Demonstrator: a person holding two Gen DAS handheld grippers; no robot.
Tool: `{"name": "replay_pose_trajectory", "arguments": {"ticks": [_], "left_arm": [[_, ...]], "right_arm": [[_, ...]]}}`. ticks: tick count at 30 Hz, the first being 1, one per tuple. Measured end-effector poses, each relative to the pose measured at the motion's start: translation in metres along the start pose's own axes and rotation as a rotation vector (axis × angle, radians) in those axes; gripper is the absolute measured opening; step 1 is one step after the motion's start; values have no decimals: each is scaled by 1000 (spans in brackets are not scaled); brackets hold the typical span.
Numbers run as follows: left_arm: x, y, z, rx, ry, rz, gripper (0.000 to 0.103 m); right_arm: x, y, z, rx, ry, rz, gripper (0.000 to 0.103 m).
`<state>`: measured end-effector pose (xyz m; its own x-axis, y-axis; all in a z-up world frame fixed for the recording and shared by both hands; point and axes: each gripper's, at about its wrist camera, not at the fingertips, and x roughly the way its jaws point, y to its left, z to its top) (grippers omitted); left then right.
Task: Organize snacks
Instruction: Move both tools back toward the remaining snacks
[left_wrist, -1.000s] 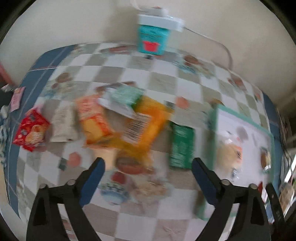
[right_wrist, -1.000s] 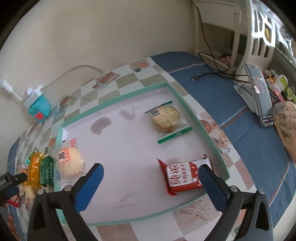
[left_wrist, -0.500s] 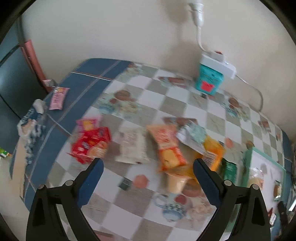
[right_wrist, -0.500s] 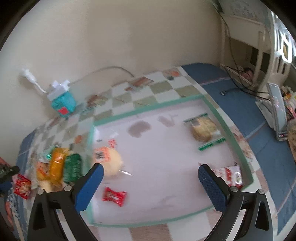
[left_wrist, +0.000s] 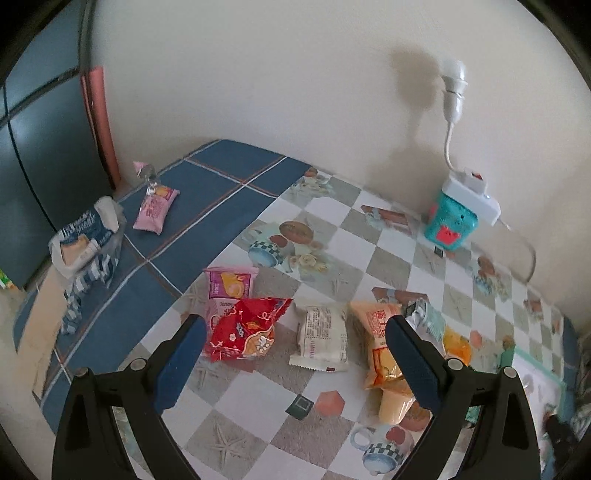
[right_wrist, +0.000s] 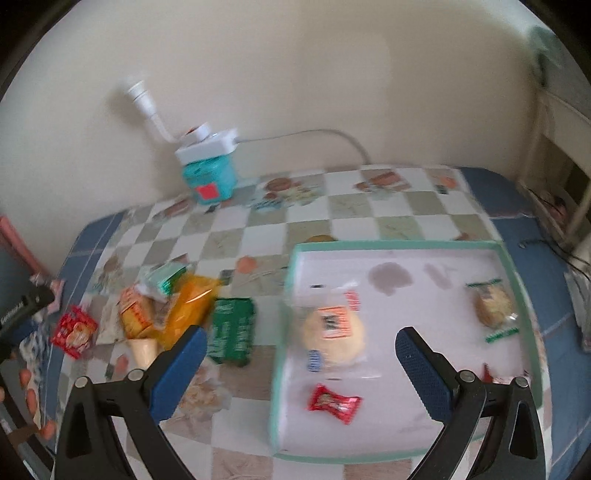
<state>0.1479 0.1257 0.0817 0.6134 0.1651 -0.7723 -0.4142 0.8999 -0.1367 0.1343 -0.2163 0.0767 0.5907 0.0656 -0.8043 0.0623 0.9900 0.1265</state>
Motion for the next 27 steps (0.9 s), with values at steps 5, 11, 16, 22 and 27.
{"name": "replay_pose_trajectory", "arguments": {"ticks": [5, 11, 16, 22, 27], "left_arm": [[4, 18, 3, -53, 18, -59, 97], [6, 30, 9, -76, 10, -59, 97], [14, 32, 10, -96, 20, -79, 97], [33, 16, 7, -59, 54, -82, 97], [56, 0, 2, -34, 119, -99, 97]], "right_arm": [[14, 30, 9, -83, 43, 23, 103], [17, 59, 30, -149, 2, 22, 103], [23, 78, 42, -203, -19, 14, 103], [52, 82, 41, -217, 38, 13, 103], [73, 76, 35, -168, 98, 44, 103]]}}
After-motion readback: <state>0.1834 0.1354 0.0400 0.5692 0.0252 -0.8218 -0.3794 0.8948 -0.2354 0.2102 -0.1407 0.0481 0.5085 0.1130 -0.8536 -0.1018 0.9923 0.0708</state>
